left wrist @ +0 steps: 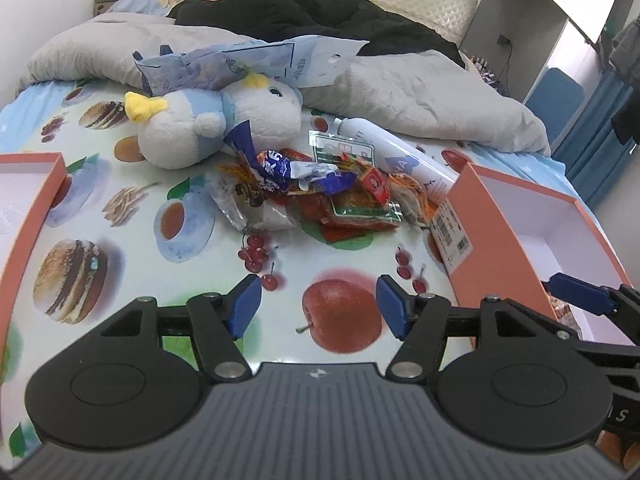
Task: Organize snacks
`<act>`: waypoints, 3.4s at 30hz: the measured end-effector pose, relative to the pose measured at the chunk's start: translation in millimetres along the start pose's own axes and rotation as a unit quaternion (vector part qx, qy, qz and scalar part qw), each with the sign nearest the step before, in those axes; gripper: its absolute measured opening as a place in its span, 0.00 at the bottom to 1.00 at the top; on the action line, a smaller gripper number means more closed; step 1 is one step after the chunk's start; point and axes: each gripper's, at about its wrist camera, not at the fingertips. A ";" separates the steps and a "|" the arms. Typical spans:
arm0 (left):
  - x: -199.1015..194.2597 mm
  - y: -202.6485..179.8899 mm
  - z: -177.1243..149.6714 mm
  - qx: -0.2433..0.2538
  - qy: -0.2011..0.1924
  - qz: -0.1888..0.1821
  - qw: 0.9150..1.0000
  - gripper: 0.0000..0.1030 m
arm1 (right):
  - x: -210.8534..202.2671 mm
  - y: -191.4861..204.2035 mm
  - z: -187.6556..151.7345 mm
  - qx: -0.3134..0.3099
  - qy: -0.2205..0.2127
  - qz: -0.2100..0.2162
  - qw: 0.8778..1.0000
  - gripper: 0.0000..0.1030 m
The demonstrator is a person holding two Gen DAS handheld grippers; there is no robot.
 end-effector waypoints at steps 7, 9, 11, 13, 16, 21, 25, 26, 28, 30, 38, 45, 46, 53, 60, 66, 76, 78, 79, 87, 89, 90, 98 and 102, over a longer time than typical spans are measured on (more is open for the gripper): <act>35.2 18.0 8.9 -0.011 0.001 -0.009 1.000 0.67 | 28.4 7.6 9.2 -0.017 0.000 -0.006 1.000 0.63; 45.2 23.7 13.3 -0.021 -0.001 -0.020 1.000 0.67 | 35.2 9.4 12.3 -0.023 -0.005 -0.009 1.000 0.63; 53.8 27.8 17.7 -0.029 -0.002 -0.024 0.999 0.67 | 44.9 10.8 15.9 -0.027 -0.007 -0.010 1.000 0.60; 61.4 31.8 22.2 -0.040 -0.005 -0.030 0.999 0.67 | 54.5 11.8 19.3 -0.034 -0.004 -0.012 0.999 0.58; 75.5 38.3 28.3 -0.055 -0.008 -0.038 0.998 0.67 | 69.5 13.1 23.2 -0.051 0.002 -0.019 0.999 0.52; 93.9 49.2 37.3 -0.074 -0.014 -0.049 0.996 0.66 | 93.7 13.6 24.7 -0.064 0.015 -0.031 0.997 0.51; 96.6 54.2 46.2 -0.089 -0.022 -0.069 0.993 0.66 | 115.5 13.5 26.4 -0.062 0.029 -0.052 0.996 0.51; 96.9 55.2 48.1 -0.093 -0.024 -0.075 0.993 0.67 | 120.9 13.8 26.7 -0.063 0.031 -0.057 0.996 0.51; 98.9 56.6 51.9 -0.103 -0.024 -0.084 0.991 0.67 | 131.2 17.2 28.2 -0.073 0.031 -0.072 0.994 0.51; 101.5 58.6 55.4 -0.121 -0.026 -0.105 0.987 0.67 | 140.7 20.5 30.6 -0.081 0.027 -0.085 0.993 0.51; 121.5 63.7 72.3 -0.202 -0.011 -0.155 0.967 0.71 | 173.9 21.8 37.5 -0.107 0.027 -0.140 0.984 0.40; 148.6 71.6 76.4 -0.249 0.001 -0.145 0.958 0.71 | 201.0 24.4 33.4 -0.128 0.032 -0.188 0.973 0.38; 152.3 73.5 76.1 -0.257 0.003 -0.143 0.956 0.71 | 204.4 25.4 32.6 -0.131 0.034 -0.191 0.972 0.38; 170.0 79.1 74.8 -0.281 0.008 -0.136 0.950 0.69 | 219.1 26.0 28.0 -0.129 0.047 -0.197 0.971 0.28; 176.5 81.8 70.6 -0.289 0.001 -0.132 0.948 0.57 | 218.8 27.0 27.0 -0.124 0.053 -0.191 0.972 0.16; 169.3 78.4 65.5 -0.284 -0.005 -0.142 0.948 0.38 | 210.2 28.3 29.8 -0.125 0.045 -0.190 0.973 0.11; 136.9 65.5 56.9 -0.239 -0.010 -0.143 0.960 0.27 | 175.7 36.8 33.0 -0.135 0.023 -0.174 0.975 0.10; 125.7 60.7 52.8 -0.219 -0.013 -0.134 0.966 0.27 | 166.5 39.3 31.9 -0.137 0.020 -0.169 0.976 0.10; 120.8 59.0 50.6 -0.213 -0.013 -0.132 0.968 0.27 | 161.1 40.9 30.6 -0.138 0.019 -0.167 0.976 0.10; 80.3 51.9 28.7 -0.188 -0.005 -0.121 0.975 0.27 | 120.0 51.3 20.4 -0.146 0.014 -0.144 0.979 0.10; 68.5 49.4 22.9 -0.182 -0.002 -0.118 0.976 0.27 | 107.8 52.1 17.1 -0.149 0.013 -0.138 0.979 0.10; 63.4 47.9 20.0 -0.178 0.000 -0.117 0.977 0.27 | 103.0 52.3 15.9 -0.150 0.013 -0.135 0.979 0.10; 32.1 33.9 -13.5 -0.163 0.028 -0.117 0.979 0.27 | 53.1 47.6 -0.8 -0.159 0.010 -0.114 0.981 0.10; 23.4 30.6 -35.9 -0.163 0.055 -0.117 0.978 0.27 | 33.3 46.6 -15.7 -0.161 0.017 -0.107 0.981 0.10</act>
Point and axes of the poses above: each gripper's, at about its wrist camera, not at the fingertips, and x roughly the way its jaws point, y to its left, z to its top, and after that the axes turned 6 degrees about -z, right-handed
